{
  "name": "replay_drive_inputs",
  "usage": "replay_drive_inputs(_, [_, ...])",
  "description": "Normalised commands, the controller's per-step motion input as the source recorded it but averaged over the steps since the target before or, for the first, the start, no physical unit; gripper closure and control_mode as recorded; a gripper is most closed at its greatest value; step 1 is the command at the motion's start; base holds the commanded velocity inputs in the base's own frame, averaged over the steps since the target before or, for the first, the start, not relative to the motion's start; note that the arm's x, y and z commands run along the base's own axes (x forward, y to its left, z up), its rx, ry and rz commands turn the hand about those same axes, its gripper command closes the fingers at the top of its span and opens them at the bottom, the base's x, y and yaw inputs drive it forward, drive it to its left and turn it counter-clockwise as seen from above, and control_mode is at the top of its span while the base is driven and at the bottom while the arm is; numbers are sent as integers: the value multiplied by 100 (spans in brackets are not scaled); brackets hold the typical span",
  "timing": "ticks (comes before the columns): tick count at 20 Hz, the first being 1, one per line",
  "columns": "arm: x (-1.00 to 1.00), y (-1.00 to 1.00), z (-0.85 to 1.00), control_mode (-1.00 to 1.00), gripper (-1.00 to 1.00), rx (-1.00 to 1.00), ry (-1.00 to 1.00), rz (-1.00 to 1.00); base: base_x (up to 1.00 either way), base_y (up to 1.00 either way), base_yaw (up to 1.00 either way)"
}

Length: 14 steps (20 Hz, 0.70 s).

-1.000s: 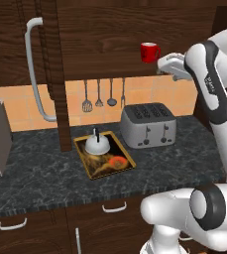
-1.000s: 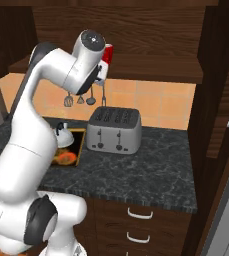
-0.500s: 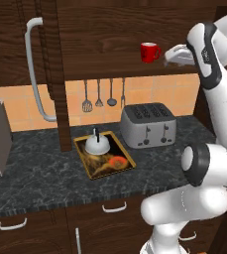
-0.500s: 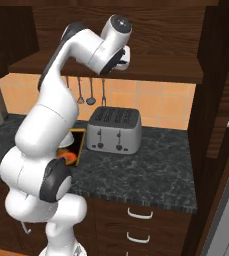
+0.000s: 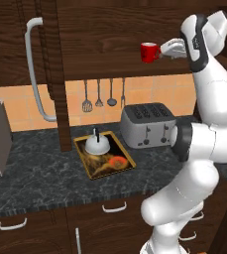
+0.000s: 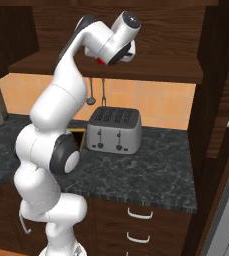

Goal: Pick the kettle from the counter and place it on the tray. Then pick the mug from the cabinet and place it on the tray. Then close the cabinet doors.

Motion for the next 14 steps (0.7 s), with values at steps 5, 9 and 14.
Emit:
replay_drive_inputs(5, [42,5,-1,-100,-100,0,-4,4,0,0,0])
replay_drive_inputs(9, [28,0,-3,-100,-100,0,-5,8,0,0,0])
replay_drive_inputs(14, [33,0,-13,-100,-100,0,-2,10,0,0,0])
